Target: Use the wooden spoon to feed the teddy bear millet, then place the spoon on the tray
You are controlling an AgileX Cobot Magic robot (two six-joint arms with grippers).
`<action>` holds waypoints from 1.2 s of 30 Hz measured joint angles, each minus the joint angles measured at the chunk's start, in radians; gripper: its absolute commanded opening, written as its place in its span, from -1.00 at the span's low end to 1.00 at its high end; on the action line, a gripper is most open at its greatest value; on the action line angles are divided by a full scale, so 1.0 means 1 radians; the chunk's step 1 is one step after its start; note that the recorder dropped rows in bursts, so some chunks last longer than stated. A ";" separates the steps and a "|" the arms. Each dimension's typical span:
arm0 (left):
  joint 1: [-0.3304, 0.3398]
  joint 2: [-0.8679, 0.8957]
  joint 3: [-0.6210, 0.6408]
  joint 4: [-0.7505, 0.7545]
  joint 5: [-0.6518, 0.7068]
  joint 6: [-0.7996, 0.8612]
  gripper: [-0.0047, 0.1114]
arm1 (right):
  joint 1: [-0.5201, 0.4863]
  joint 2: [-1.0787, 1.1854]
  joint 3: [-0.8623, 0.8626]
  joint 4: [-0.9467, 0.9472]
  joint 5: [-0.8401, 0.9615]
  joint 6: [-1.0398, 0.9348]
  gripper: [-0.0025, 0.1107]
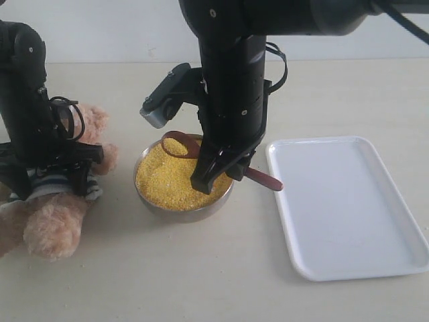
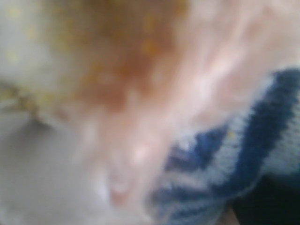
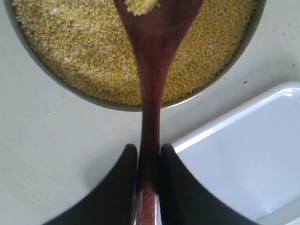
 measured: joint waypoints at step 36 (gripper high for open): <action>-0.002 -0.233 0.013 0.080 0.089 0.146 -0.85 | 0.000 -0.046 0.000 -0.011 0.000 0.002 -0.96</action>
